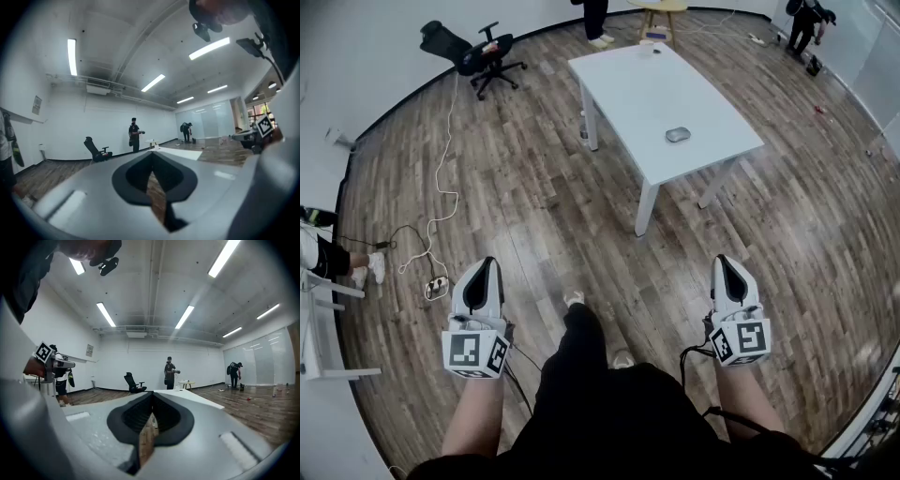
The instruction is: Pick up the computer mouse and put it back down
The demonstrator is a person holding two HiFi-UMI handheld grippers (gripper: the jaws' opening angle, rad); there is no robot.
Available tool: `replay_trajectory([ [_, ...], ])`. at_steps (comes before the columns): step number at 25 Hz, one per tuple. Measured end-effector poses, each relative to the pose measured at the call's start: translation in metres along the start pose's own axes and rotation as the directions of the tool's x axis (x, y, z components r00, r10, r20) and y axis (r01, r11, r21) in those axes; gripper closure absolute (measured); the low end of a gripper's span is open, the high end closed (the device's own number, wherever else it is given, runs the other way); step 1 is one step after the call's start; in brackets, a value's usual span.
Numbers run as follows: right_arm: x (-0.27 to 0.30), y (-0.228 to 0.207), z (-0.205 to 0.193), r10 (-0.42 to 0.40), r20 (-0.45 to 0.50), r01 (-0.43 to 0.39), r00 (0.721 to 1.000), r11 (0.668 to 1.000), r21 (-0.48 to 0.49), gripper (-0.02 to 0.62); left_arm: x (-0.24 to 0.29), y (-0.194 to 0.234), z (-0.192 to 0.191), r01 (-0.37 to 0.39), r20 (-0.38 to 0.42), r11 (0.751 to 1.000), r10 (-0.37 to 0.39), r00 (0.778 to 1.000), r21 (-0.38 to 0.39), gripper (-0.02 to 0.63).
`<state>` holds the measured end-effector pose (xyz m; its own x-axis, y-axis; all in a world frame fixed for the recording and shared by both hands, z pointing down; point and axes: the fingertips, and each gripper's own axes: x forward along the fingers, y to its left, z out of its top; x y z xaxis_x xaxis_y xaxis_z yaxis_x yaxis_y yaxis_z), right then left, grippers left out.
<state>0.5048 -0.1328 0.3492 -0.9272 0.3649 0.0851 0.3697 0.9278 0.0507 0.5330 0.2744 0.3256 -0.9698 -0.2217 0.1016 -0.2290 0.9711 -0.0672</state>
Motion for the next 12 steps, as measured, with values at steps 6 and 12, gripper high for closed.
replay_trajectory([
  [6, 0.053, -0.007, -0.002, -0.06, -0.012, 0.06, 0.998, 0.998, -0.024, 0.597, 0.063, 0.04, -0.01, 0.03, 0.025, 1.0, -0.03, 0.999, 0.0, 0.603],
  [12, 0.126, -0.004, 0.009, -0.091, -0.016, 0.09, 0.996, 0.996, -0.028, 0.597, 0.135, 0.086, -0.006, 0.058, 0.036, 0.998, -0.057, 0.998, -0.01, 0.603],
])
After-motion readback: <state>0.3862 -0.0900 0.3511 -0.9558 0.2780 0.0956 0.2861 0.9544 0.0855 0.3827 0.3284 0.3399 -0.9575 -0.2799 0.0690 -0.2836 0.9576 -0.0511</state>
